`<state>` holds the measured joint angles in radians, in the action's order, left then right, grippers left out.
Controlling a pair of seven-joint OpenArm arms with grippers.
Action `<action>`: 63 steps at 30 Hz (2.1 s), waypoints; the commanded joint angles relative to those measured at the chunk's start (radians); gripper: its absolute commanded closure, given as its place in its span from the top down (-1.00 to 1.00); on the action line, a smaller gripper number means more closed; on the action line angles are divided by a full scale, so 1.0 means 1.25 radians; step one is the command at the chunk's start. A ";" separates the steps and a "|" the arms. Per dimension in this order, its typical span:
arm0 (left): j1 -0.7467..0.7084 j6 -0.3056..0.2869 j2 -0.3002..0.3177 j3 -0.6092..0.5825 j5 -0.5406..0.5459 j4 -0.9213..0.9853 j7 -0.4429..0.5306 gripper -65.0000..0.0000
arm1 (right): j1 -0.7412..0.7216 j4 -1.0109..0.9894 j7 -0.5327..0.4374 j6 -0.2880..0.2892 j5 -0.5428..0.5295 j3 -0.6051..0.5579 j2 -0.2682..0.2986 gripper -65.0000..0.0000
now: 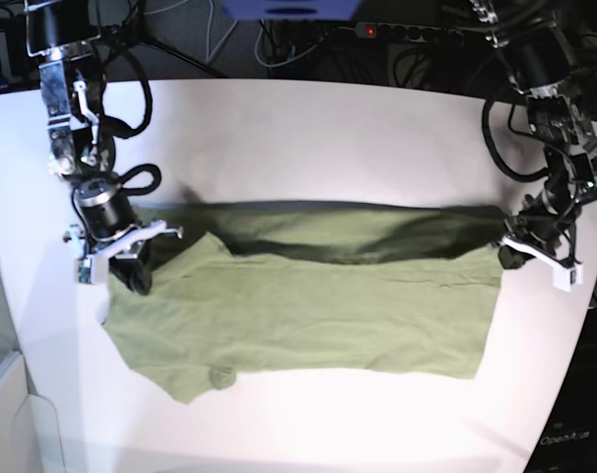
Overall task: Fold the T-shirt properly
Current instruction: 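Lift both shoulder corners and pull them back, folding the shirt over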
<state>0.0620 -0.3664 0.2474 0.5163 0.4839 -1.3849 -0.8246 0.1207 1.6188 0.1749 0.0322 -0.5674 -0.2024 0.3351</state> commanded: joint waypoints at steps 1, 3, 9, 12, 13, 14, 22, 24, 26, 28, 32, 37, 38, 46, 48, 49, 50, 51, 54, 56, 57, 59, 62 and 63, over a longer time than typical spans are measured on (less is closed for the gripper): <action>0.022 -0.003 0.014 0.001 0.010 -0.006 0.011 -0.91 | -0.019 0.010 -0.018 0.004 -0.002 0.005 0.007 -0.96; 0.037 -0.003 0.014 0.001 0.010 0.010 0.011 -0.91 | -0.028 -0.008 -0.015 0.004 -0.002 0.005 0.009 -0.96; 0.070 -0.003 0.014 0.000 -0.010 0.031 0.011 -0.91 | -0.060 -0.078 -0.017 0.007 -0.002 0.004 0.009 -0.96; 0.098 -0.003 0.013 0.001 -0.044 0.032 0.011 -0.91 | -0.084 -0.103 -0.014 0.009 -0.002 0.003 0.009 -0.96; 0.103 -0.003 0.013 0.001 -0.051 0.032 0.011 -0.91 | -0.087 -0.107 -0.014 0.009 -0.002 0.003 0.009 -0.96; 0.103 -0.003 0.013 0.001 -0.055 0.032 0.011 -0.91 | -0.089 -0.107 -0.014 0.009 -0.002 0.003 0.009 -0.96; 0.114 -0.003 0.013 0.002 -0.053 0.033 0.018 -0.91 | -0.124 -0.111 -0.007 0.008 -0.002 0.000 0.020 -0.96; 0.114 -0.003 0.013 0.002 -0.053 0.035 0.020 -0.91 | -0.135 -0.123 0.008 0.009 -0.002 0.000 0.019 -0.96; 0.114 -0.003 0.011 0.002 -0.051 0.041 0.021 -0.91 | -0.151 -0.145 0.012 0.010 -0.002 0.000 0.015 -0.96; 0.116 -0.003 0.011 0.002 -0.050 0.046 0.021 -0.91 | -0.155 -0.155 0.012 0.010 -0.002 0.000 0.012 -0.97; 0.116 -0.008 0.011 0.002 -0.049 0.059 0.021 -0.90 | -0.156 -0.158 0.012 0.010 -0.002 -0.001 0.004 -0.96; 0.116 -0.003 0.010 0.031 -0.049 0.060 0.021 -0.62 | -0.155 -0.158 0.013 0.013 -0.002 -0.003 0.003 -0.54; 0.116 -0.003 0.009 0.053 -0.046 0.060 0.021 -0.48 | -0.156 -0.159 0.013 0.023 -0.002 -0.012 0.005 -0.37; 0.107 -0.013 0.006 0.112 -0.045 0.052 0.020 0.35 | -0.156 -0.147 0.084 0.117 -0.003 -0.071 0.026 0.35; 0.100 -0.014 0.006 0.112 -0.045 0.052 0.018 0.30 | -0.150 -0.144 0.085 0.116 -0.003 -0.072 0.026 0.35; 0.093 -0.014 0.006 0.110 -0.044 0.050 0.020 0.27 | -0.144 -0.147 0.084 0.116 -0.003 -0.068 0.026 0.35; 0.093 -0.014 0.006 0.110 -0.044 0.050 0.020 0.25 | -0.140 -0.147 0.082 0.116 -0.003 -0.067 0.027 0.35; 0.093 -0.014 0.006 0.110 -0.044 0.050 0.020 0.23 | -0.136 -0.147 0.082 0.115 -0.003 -0.067 0.030 0.35; 0.085 -0.014 -0.002 0.110 -0.044 0.052 0.020 0.08 | -0.135 -0.149 0.082 0.114 -0.002 -0.066 0.034 0.25; 0.084 -0.014 -0.008 0.109 -0.044 0.050 0.020 -0.17 | -0.124 -0.153 0.078 0.114 -0.002 -0.066 0.046 0.01; 0.084 -0.014 -0.008 0.109 -0.044 0.050 0.020 -0.34 | -0.118 -0.153 0.069 0.112 -0.002 -0.060 0.046 -0.17; 0.085 -0.014 -0.009 0.109 -0.044 0.052 0.017 -0.66 | -0.103 -0.153 0.053 0.112 -0.002 -0.034 0.044 -0.50; 0.090 -0.014 -0.009 0.109 -0.044 0.058 0.012 -0.94 | -0.094 -0.153 0.056 0.112 -0.002 0.010 0.043 -0.95; 0.090 -0.014 -0.009 0.107 -0.044 0.058 0.012 -0.90 | -0.090 -0.154 0.056 0.112 -0.002 0.016 0.043 -0.99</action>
<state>0.1520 -0.3779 0.2192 0.6510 0.4152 -1.2976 -0.8268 0.0277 1.4101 0.2733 0.1650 -0.5602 -0.1879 0.3794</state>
